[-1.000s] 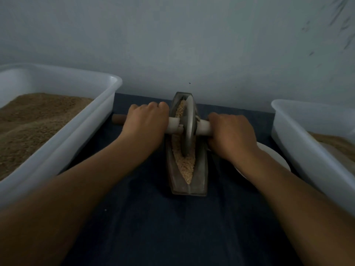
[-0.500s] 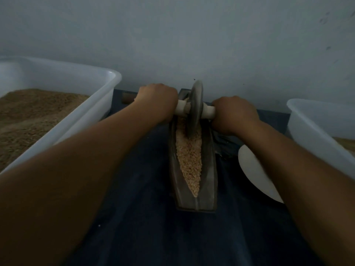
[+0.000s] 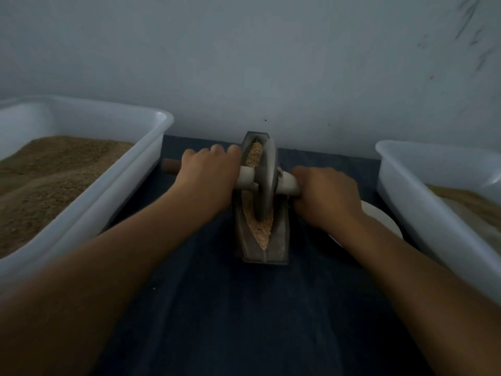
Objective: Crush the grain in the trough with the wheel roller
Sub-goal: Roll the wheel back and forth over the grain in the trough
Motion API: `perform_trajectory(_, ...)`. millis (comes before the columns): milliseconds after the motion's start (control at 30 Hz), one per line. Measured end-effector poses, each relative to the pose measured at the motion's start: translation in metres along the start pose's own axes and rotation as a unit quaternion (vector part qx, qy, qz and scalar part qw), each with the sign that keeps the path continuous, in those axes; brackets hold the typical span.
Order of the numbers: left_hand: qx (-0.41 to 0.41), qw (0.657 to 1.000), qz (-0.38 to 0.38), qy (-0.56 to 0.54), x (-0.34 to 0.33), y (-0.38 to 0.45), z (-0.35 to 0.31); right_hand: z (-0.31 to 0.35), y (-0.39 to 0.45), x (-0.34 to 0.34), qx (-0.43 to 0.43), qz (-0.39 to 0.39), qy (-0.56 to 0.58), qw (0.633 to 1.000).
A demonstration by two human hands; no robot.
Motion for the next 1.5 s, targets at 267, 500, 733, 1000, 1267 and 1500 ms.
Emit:
perform_trajectory(267, -0.027, 1.000, -0.009, -0.004, 0.017, -0.027, 0.002, 0.014, -0.026, 0.024, 0.027, -0.005, 0.024, 0.999)
perform_trajectory(500, -0.005, 0.999, 0.026, -0.034, 0.000, -0.015, 0.011, 0.015, -0.007, 0.015, 0.054, -0.029, -0.058, 0.996)
perform_trajectory(733, 0.028, 0.997, 0.054, -0.052, -0.017, 0.043, 0.003, -0.015, 0.043, -0.014, 0.025, 0.047, -0.065, 0.996)
perform_trajectory(1000, 0.035, 0.995, 0.075, -0.062, -0.035, 0.083, 0.005, -0.038, 0.098, -0.025, -0.031, 0.170, -0.034, 0.984)
perform_trajectory(1267, 0.011, 0.999, 0.042, -0.022, -0.029, 0.066, 0.002, -0.034, 0.076, -0.026, -0.038, 0.143, -0.040, 0.988)
perform_trajectory(1500, -0.006, 1.000, 0.003, -0.004, -0.012, 0.019, 0.003, -0.011, 0.025, -0.008, -0.007, 0.068, -0.010, 0.998)
Point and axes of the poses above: each hand's wrist, its own y-axis towards the middle knuckle, its own x-axis out of the back of the hand, z = x × y, the point moved 5 cm from there along y, towards the middle knuckle, and after that the axes turned 14 degrees about x, right-handed, at the moved point
